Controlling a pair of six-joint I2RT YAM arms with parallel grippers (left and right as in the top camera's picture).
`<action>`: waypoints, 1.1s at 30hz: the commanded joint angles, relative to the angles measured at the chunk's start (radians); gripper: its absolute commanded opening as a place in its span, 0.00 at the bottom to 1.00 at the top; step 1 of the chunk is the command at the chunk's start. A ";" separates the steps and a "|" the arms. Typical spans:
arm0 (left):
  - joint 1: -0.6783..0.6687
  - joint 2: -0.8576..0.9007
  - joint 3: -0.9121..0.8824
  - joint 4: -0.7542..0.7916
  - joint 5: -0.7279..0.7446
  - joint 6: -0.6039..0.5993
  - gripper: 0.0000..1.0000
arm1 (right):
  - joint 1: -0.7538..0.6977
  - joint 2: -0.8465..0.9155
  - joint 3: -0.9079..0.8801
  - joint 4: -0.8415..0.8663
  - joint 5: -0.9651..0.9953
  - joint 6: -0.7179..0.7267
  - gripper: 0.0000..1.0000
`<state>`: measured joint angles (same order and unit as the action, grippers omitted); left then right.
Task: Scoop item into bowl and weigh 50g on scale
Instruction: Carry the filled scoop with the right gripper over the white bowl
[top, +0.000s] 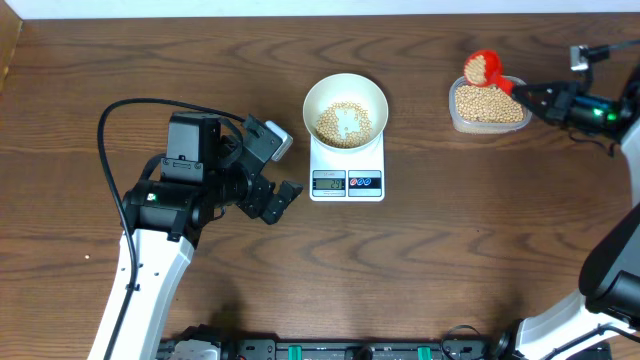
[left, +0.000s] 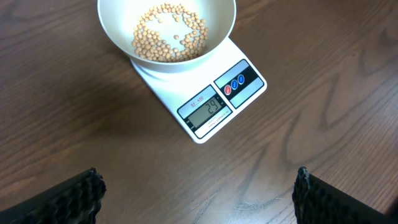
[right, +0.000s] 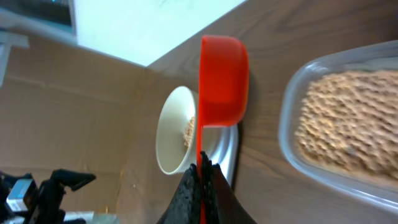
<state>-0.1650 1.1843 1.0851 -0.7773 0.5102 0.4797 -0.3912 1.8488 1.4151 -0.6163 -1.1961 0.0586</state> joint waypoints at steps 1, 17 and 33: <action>-0.002 0.005 0.024 0.000 -0.006 0.018 0.99 | 0.059 -0.005 -0.004 0.050 -0.054 0.093 0.01; -0.002 0.005 0.024 0.000 -0.006 0.018 0.99 | 0.317 -0.005 -0.004 0.246 0.017 0.267 0.01; -0.002 0.005 0.024 0.000 -0.006 0.018 0.99 | 0.533 -0.005 -0.004 0.238 0.210 0.195 0.01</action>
<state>-0.1650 1.1843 1.0851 -0.7776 0.5102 0.4797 0.1070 1.8488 1.4124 -0.3759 -1.0389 0.2916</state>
